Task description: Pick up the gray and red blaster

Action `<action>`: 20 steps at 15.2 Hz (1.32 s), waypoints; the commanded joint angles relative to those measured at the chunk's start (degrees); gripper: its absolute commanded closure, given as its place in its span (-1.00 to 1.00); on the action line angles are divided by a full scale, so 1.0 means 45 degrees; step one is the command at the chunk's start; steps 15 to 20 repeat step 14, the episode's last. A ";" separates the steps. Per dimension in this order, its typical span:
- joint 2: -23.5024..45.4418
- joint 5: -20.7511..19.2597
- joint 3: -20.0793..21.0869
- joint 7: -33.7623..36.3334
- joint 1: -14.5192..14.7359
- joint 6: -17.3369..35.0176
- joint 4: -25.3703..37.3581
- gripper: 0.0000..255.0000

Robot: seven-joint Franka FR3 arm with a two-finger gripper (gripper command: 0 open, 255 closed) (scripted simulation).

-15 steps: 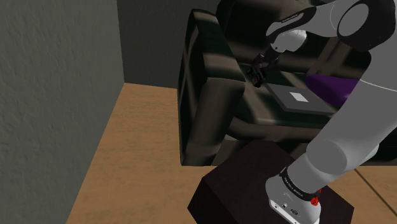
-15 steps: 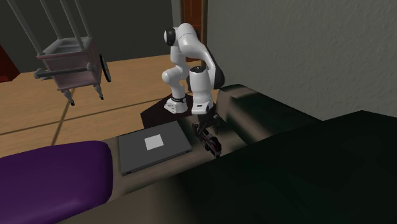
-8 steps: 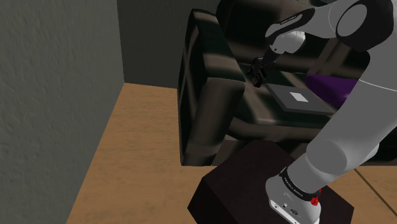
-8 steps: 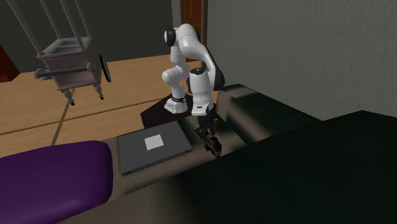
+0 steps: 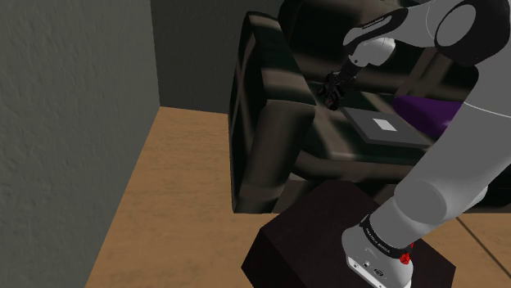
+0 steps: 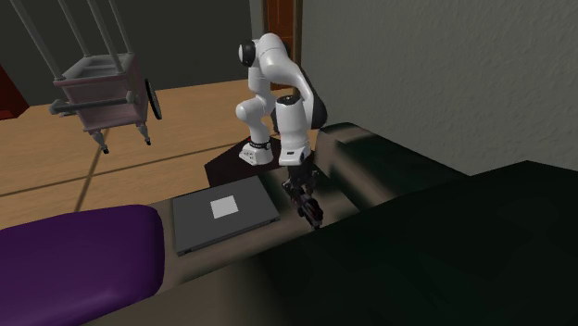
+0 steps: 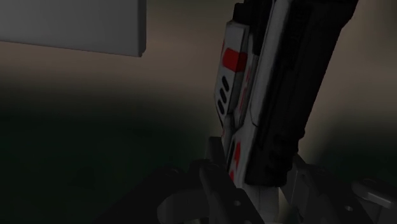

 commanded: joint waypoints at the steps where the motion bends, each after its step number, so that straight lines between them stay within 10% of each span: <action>1: -0.0139 -0.0137 -0.0040 0.0115 0.0030 -0.0272 0.0159 1.00; 20: -0.0791 -0.0772 -0.0195 0.0653 0.0126 -0.1963 0.1306 1.00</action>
